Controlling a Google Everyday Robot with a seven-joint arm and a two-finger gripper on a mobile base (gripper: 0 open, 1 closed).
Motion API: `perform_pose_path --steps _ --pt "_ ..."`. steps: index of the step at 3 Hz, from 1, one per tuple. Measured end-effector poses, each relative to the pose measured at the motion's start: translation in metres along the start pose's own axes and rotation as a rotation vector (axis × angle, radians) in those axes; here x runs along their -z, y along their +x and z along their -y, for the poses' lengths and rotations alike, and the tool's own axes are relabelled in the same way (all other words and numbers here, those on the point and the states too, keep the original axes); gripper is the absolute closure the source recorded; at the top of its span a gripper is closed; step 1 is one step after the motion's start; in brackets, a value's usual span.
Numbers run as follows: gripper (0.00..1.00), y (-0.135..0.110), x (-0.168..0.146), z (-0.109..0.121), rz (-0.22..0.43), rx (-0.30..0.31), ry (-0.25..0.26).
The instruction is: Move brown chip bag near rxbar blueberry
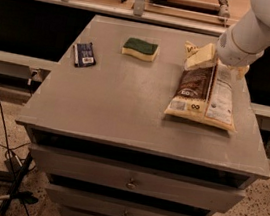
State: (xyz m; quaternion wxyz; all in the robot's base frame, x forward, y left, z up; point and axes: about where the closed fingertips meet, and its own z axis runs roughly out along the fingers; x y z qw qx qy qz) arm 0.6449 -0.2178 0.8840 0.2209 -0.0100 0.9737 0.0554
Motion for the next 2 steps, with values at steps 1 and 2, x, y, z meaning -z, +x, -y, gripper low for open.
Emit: perform_pose_path --steps 1,2 --pt "0.40 0.0003 0.0000 -0.0005 0.003 -0.005 0.030" --pt "0.63 -0.0031 0.0046 0.0011 0.014 0.020 0.060"
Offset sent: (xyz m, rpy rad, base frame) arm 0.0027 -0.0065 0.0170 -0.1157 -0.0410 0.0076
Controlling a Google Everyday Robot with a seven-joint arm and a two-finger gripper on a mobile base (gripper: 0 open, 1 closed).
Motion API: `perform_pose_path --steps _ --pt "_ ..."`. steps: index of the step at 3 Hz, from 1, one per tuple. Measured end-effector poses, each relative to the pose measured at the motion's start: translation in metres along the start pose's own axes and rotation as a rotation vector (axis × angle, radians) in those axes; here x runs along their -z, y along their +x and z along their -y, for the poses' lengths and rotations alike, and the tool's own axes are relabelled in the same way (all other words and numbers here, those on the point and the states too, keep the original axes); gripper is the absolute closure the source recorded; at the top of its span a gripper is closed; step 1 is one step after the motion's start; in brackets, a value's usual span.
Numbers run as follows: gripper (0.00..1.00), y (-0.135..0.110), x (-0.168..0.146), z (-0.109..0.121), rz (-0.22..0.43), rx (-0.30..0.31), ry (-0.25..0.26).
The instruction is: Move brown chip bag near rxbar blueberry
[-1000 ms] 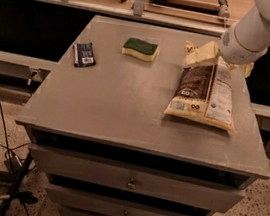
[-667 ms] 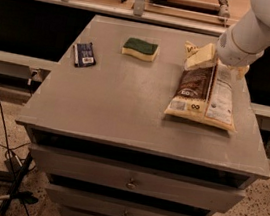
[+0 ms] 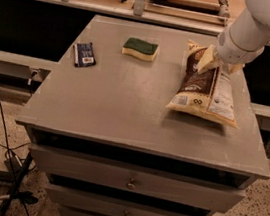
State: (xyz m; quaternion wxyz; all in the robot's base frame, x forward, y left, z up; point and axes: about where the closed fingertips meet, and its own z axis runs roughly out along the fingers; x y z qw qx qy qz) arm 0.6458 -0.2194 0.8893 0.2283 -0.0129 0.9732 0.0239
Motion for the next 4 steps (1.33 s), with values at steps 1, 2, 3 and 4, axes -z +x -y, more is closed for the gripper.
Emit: perform_pose_path --steps 1,2,3,4 --pt "0.87 -0.010 0.013 0.015 0.040 0.017 0.042" --pt "1.00 -0.027 0.032 0.035 0.096 0.023 0.080" --pt "1.00 -0.052 0.047 0.049 0.150 0.034 0.109" --pt "1.00 -0.082 0.050 0.042 0.198 0.059 0.089"
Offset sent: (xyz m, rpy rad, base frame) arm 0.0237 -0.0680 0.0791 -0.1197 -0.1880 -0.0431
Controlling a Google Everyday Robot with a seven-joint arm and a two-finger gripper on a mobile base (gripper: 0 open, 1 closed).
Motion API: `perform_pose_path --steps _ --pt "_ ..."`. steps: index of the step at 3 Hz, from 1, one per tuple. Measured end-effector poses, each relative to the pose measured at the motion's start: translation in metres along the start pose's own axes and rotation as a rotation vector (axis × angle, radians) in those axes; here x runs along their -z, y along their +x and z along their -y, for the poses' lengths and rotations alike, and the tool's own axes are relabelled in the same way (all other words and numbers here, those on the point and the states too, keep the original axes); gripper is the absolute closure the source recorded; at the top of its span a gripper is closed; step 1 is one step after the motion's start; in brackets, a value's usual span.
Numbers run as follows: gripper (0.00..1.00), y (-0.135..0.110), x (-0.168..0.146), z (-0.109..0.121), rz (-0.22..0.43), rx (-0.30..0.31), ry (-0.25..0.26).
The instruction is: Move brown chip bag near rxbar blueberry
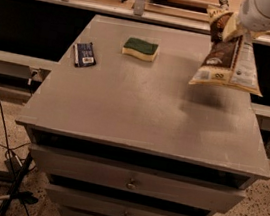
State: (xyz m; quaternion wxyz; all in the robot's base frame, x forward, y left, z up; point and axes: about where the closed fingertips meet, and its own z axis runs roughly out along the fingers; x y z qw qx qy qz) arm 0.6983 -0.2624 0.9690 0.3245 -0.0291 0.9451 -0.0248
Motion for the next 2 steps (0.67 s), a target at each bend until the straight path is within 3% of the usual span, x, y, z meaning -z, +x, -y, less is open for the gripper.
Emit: perform_pose_path --steps 1,2 --pt "1.00 -0.042 -0.013 -0.040 0.053 0.043 -0.100" --pt "1.00 -0.068 -0.025 -0.098 0.075 0.112 -0.227"
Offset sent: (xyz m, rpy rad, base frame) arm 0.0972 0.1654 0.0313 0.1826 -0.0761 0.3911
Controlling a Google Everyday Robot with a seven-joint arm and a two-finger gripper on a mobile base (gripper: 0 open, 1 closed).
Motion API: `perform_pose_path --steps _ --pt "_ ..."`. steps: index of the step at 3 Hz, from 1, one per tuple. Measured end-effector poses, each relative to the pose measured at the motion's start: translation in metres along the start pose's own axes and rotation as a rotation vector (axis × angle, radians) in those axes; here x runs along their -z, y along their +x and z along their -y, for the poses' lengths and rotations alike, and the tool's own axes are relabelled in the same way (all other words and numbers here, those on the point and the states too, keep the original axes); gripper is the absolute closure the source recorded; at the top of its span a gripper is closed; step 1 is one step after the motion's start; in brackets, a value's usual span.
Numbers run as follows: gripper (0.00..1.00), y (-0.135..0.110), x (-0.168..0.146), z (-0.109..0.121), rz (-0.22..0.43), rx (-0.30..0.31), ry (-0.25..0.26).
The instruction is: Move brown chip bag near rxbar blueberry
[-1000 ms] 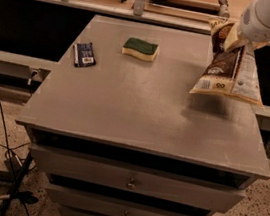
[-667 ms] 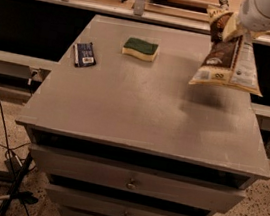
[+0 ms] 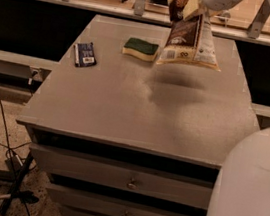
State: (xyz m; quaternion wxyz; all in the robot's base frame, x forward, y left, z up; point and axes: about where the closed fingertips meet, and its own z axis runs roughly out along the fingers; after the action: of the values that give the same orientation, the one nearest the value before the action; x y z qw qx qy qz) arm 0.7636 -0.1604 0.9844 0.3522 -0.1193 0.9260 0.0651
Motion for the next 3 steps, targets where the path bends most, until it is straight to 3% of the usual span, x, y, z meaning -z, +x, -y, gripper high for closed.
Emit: perform_pose_path --steps 1,3 --pt "1.00 -0.019 -0.020 -0.044 0.015 0.062 -0.107" --pt "1.00 -0.032 -0.032 -0.106 0.012 0.155 -0.247"
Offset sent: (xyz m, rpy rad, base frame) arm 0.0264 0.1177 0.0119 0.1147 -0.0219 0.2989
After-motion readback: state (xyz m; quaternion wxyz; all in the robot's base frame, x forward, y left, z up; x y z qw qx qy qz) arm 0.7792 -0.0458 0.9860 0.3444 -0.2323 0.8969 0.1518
